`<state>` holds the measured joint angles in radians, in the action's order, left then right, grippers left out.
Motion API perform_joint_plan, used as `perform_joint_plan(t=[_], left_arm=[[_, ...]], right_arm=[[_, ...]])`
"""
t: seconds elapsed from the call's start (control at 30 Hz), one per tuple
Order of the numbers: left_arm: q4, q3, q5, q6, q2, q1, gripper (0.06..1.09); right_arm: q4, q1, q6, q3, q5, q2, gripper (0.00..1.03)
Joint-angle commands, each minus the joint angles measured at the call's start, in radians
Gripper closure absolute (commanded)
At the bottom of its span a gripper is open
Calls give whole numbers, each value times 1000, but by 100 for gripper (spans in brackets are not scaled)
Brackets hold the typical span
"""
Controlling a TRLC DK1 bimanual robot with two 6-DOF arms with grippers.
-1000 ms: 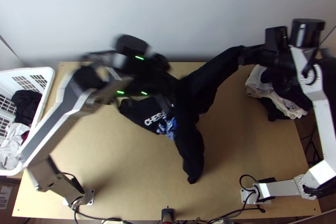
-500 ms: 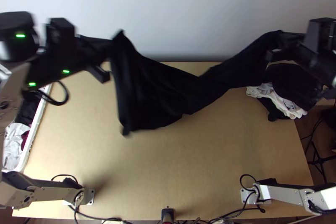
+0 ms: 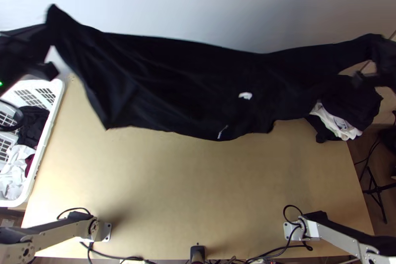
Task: Fold the t-shirt
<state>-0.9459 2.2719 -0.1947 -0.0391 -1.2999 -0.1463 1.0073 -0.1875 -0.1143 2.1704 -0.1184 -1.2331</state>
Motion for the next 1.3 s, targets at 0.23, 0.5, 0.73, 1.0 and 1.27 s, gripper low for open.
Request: perform_joint_plan(t=[0.23,0.5,0.73,1.0,1.27], left_arm=[[137,-18,-2,-48,169,80,105],[156,-14,1,-88,220,90,105],[240,-6,1,-77,260,142,105],[144,-32,-71,-67,333,134,105],[-85,-201,-180,-73,438,131,105]], right_arm=[[-167,-20,-84,65,-20,112,100],[-233,-24,-104,80,-10,170,100],[-300,-23,-131,100,-7,204,100],[-236,-18,-133,103,10,261,100],[-75,-4,-65,68,28,305,100]])
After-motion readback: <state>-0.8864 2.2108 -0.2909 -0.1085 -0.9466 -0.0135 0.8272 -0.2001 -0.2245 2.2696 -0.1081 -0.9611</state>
